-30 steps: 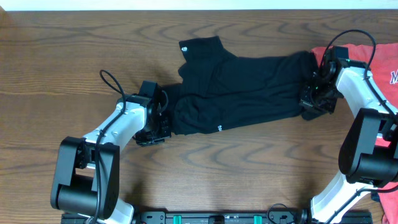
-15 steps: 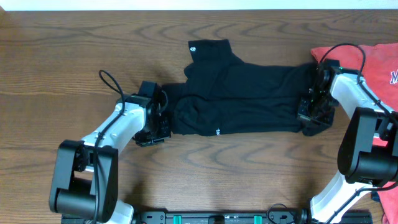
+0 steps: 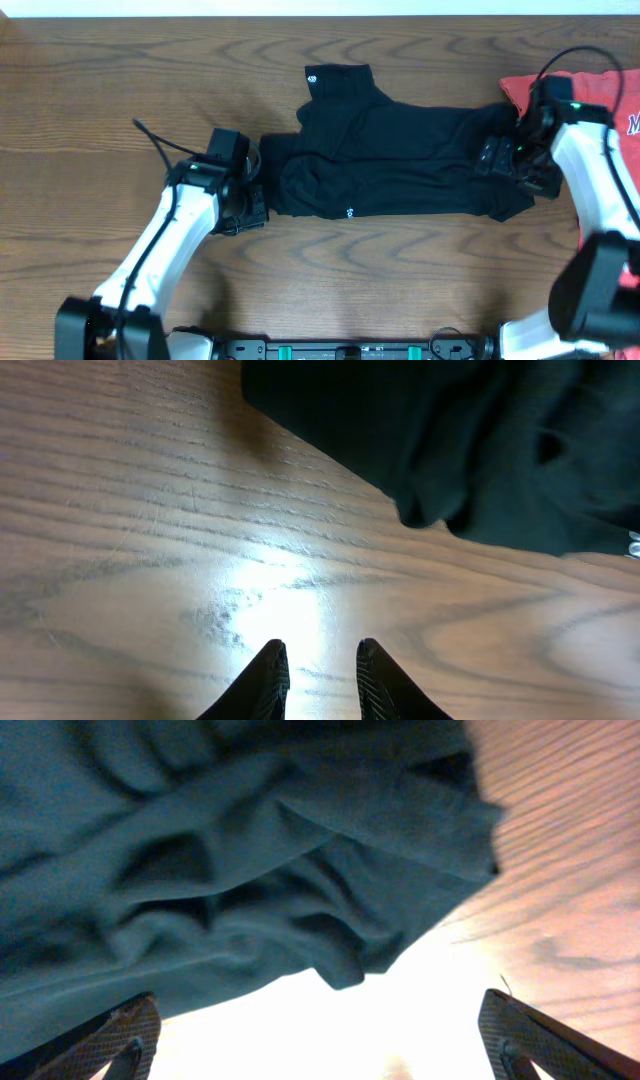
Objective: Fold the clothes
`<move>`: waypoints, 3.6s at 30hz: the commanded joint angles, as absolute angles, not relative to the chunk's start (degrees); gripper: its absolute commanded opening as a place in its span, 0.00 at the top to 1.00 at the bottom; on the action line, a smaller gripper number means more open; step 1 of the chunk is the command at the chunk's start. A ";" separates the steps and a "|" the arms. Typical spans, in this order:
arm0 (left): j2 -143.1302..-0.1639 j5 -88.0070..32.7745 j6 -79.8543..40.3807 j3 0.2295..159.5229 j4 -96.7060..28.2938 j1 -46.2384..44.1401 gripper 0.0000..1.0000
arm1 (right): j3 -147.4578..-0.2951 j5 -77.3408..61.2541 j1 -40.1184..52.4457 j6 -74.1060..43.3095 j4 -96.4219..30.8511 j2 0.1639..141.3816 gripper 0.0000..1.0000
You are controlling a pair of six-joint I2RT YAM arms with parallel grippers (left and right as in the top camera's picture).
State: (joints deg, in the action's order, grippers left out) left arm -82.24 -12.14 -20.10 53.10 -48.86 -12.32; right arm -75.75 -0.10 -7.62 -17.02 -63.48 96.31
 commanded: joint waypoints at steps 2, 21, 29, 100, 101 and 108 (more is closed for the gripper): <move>-77.43 -16.29 -21.08 53.28 -49.15 -12.34 0.73 | -78.32 0.64 -6.28 -18.09 -64.79 90.59 0.01; -107.79 -17.37 -9.41 84.03 -39.88 -13.58 0.58 | -78.76 -0.25 0.78 -12.78 -62.43 89.14 0.01; -125.99 -17.56 -9.41 103.37 -39.51 -13.52 0.58 | -78.76 -0.69 0.82 -12.05 -63.72 89.14 0.01; -137.51 -23.38 -11.35 113.89 -24.34 -13.50 0.94 | -78.94 -6.44 5.52 -11.53 -64.01 88.86 0.20; -136.25 -23.35 -10.33 113.89 -25.30 -13.13 0.94 | -78.96 -6.42 5.37 -11.51 -63.22 89.12 0.18; -129.97 -18.79 -8.19 113.89 -30.98 -10.04 0.94 | -78.94 -6.46 4.89 -11.05 -61.14 91.74 0.16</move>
State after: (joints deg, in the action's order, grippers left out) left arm -134.02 -21.65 -10.28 113.80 -30.09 -11.70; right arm -77.97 -6.46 5.15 -10.72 -61.47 90.06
